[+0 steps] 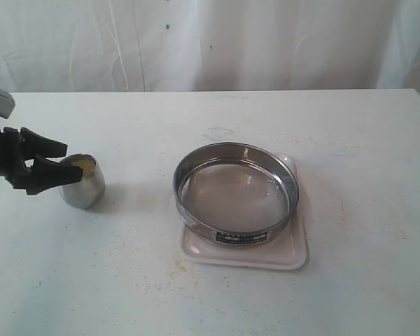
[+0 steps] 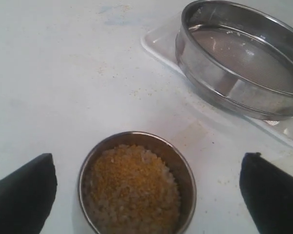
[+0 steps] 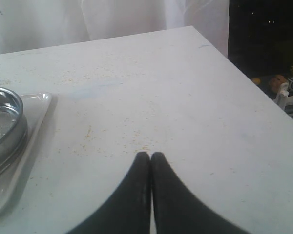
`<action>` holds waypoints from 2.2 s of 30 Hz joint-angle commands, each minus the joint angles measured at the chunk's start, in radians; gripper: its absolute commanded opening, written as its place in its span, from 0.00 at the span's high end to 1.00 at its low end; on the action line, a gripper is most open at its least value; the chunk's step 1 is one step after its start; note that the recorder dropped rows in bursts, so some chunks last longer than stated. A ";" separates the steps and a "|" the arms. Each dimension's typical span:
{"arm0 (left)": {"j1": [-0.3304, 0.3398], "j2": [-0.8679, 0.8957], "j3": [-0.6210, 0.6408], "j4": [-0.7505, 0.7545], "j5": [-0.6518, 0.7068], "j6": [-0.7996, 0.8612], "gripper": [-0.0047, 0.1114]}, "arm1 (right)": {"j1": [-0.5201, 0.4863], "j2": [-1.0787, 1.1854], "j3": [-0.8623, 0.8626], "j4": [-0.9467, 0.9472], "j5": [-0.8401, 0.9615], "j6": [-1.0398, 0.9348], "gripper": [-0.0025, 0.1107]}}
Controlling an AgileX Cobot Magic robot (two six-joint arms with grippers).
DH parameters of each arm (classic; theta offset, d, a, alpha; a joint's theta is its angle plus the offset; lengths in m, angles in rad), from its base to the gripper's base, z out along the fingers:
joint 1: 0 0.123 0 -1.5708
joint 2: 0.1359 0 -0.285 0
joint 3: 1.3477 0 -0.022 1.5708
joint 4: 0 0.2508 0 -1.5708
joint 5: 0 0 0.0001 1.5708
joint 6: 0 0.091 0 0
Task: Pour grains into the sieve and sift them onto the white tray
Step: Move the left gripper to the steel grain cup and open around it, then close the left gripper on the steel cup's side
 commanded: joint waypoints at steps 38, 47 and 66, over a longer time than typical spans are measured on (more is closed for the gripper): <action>-0.053 0.117 -0.120 0.072 -0.027 0.151 0.06 | 0.002 -0.003 0.002 -0.007 -0.006 -0.001 0.98; -0.053 0.164 -0.122 0.074 -0.062 0.151 0.06 | 0.002 -0.003 0.002 -0.007 -0.006 -0.001 0.98; -0.055 0.219 -0.122 0.036 -0.116 0.115 0.06 | 0.002 -0.003 0.002 -0.007 -0.006 -0.001 0.98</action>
